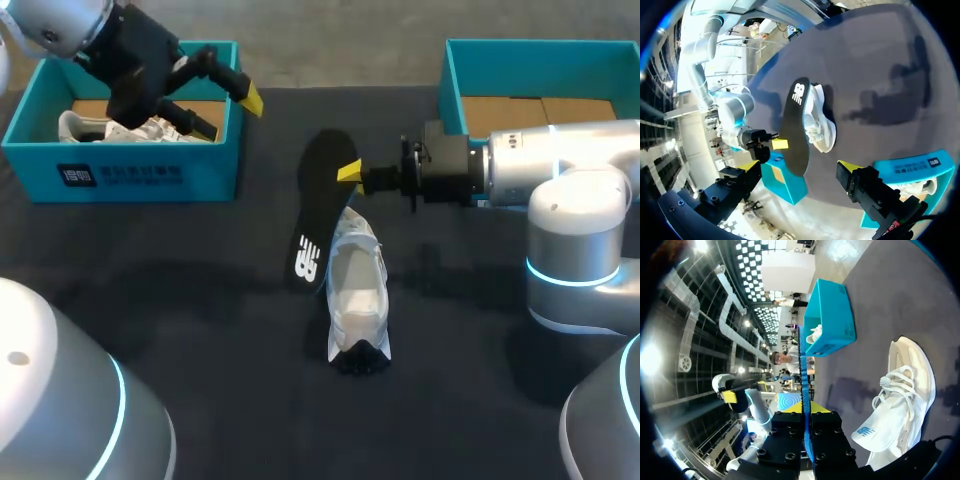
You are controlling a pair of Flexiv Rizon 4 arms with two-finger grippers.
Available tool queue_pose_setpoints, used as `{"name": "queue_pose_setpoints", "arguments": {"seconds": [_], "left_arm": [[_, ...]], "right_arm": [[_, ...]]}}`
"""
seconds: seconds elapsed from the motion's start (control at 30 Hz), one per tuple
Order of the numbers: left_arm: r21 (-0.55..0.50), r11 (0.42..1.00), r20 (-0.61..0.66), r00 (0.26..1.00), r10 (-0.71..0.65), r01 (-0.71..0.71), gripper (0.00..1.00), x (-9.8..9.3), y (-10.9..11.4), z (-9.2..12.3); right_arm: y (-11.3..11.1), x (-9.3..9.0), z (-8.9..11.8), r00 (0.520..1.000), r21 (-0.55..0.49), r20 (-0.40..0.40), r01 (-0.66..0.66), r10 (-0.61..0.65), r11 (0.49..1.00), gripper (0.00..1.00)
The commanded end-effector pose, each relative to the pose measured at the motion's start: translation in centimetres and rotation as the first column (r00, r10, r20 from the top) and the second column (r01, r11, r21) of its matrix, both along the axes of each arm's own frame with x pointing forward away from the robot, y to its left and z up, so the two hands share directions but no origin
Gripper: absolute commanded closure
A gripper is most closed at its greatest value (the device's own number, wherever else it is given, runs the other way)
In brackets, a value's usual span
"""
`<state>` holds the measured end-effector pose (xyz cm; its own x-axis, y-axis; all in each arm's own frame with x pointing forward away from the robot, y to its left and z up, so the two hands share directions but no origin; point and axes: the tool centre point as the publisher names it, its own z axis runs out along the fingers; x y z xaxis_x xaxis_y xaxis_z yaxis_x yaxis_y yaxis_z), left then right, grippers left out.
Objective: Take the shoe out of the shoebox, open the shoe tongue, remove and reinsert the insole, then place the shoe into the shoebox
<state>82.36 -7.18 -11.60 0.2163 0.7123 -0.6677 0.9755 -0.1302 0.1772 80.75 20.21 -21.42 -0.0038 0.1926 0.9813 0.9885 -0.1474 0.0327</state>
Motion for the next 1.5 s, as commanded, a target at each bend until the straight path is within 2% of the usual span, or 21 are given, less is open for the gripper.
{"name": "queue_pose_setpoints", "arguments": {"seconds": [0.03, 0.1, 0.13, 0.3, 0.4, 0.47, 0.6, 0.63, 1.03, 1.1, 1.2, 1.5], "left_arm": [[-0.085, 0.996, 0.01, 1.0, -0.006, 0.007, 0.0, 0.1, 0.9, -2.2], [-0.093, 0.996, 0.017, 1.0, -0.01, 0.011, 0.0, 0.1, 1.0, -2.3], [-0.16, 0.987, 0.002, 1.0, -0.012, 0.012, 0.0, 0.4, 1.3, -3.1], [-0.276, 0.96, 0.016, 0.999, -0.042, 0.045, 0.0, 0.3, 0.7, -4.6], [-0.303, 0.951, 0.025, 0.998, -0.055, 0.06, 0.0, 0.1, 0.4, -4.9], [-0.385, 0.918, 0.043, 0.995, -0.085, 0.095, 0.0, -0.4, -0.4, -5.6], [-0.42, 0.901, 0.048, 0.994, -0.097, 0.108, 0.0, -0.9, -1.2, -6.1], [-0.489, 0.865, 0.05, 0.994, -0.096, 0.108, 0.0, -0.9, -1.5, -6.3], [-0.503, 0.857, 0.054, 0.994, -0.099, 0.112, 0.0, -1.0, -1.5, -6.4], [-0.514, 0.855, 0.02, 0.997, -0.072, 0.072, 0.0, -0.9, -1.7, -6.9], [-0.616, 0.787, -0.061, 0.994, -0.089, 0.033, 0.0, -1.0, -2.3, -8.2], [-0.697, 0.717, -0.099, 0.99, -0.1, 0.003, 0.0, -1.1, -4.6, -9.5]], "right_arm": [[0.2, 0.0, 0.0, 1.0, -0.003, 0.0, 0.002, -0.002, 1.0, 1.0], [0.2, 0.0, 0.0, 1.0, -0.003, 0.0, 0.002, -0.002, 1.0, 1.0], [0.2, 0.0, 0.0, 1.0, -0.003, 0.0, 0.002, -0.002, 1.0, 1.0], [0.2, 0.0, 0.0, 1.0, -0.003, 0.0, 0.002, -0.002, 1.0, 1.0], [0.2, 0.0, 0.0, 1.0, -0.003, 0.0, 0.002, -0.002, 1.0, 1.0], [0.2, 0.0, 0.0, 1.0, -0.003, 0.0, 0.002, -0.002, 1.0, 1.0], [0.2, 0.0, 0.0, 1.0, -0.003, 0.0, 0.002, -0.002, 1.0, 1.0], [0.2, 0.0, 0.0, 1.0, -0.003, 0.0, 0.002, -0.002, 1.0, 1.0], [0.2, 0.0, 0.0, 1.0, -0.003, 0.0, 0.002, -0.002, 1.0, 1.0], [0.2, 0.0, 0.0, 1.0, -0.003, 0.0, 0.002, -0.002, 1.0, 1.0], [0.2, 0.0, 0.0, 1.0, -0.003, 0.0, 0.002, -0.002, 1.0, 1.0], [0.2, 0.0, 0.0, 1.0, -0.003, 0.0, 0.002, -0.002, 1.0, 1.0]]}}
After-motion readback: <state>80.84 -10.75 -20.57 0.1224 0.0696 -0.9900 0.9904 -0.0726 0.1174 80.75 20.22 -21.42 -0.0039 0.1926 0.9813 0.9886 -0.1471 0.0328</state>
